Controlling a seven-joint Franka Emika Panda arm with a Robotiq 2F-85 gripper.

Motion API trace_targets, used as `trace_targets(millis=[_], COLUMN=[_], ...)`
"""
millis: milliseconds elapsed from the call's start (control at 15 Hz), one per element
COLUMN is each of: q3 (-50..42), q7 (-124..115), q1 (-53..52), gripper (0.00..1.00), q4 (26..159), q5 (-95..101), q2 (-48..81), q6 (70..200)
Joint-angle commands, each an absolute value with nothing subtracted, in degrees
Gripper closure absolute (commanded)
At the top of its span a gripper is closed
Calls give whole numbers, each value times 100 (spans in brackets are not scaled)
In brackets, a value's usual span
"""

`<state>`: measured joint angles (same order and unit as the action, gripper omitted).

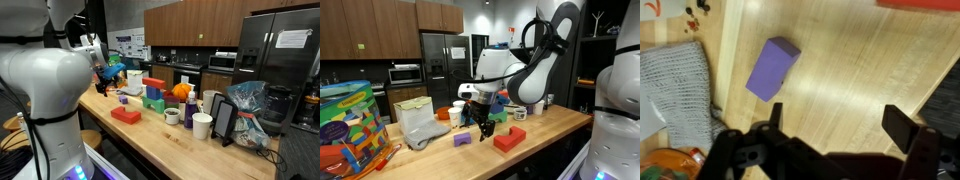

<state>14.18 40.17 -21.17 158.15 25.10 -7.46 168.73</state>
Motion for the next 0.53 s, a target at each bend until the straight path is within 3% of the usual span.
trace_targets(millis=[0,467], q3=[1460,1476], q7=[3317,3155], q1=[-1817,-1733], gripper=[0,0], q4=[15601,15436], q5=[2758,2675], q2=[-486,-177], q6=[17330,17274])
